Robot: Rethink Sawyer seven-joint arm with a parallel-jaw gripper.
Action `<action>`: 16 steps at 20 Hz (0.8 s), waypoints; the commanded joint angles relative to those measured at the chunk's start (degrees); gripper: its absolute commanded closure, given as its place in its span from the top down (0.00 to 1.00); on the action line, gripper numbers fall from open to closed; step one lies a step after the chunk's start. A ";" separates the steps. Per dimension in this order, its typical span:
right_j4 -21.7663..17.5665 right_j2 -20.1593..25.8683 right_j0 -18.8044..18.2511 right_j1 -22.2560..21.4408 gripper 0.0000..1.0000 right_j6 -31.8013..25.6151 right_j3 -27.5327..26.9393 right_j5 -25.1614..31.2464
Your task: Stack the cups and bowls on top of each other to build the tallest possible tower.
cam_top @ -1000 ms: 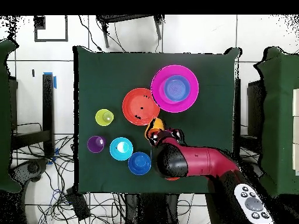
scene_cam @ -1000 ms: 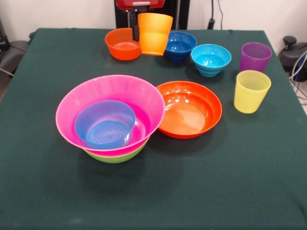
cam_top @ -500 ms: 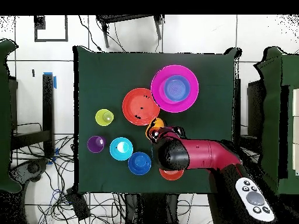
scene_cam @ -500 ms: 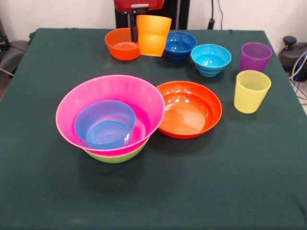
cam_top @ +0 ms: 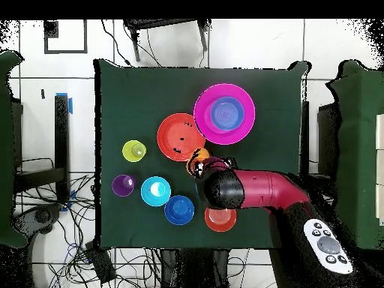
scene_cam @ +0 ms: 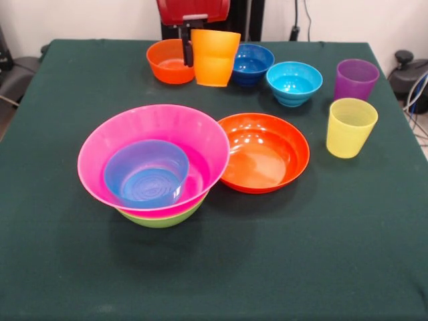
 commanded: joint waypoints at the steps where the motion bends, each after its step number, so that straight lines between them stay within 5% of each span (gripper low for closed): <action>1: 2.02 3.84 1.91 1.33 0.00 1.60 -3.16 6.95; 16: 4.73 7.21 -1.65 1.31 0.00 0.46 -1.54 6.84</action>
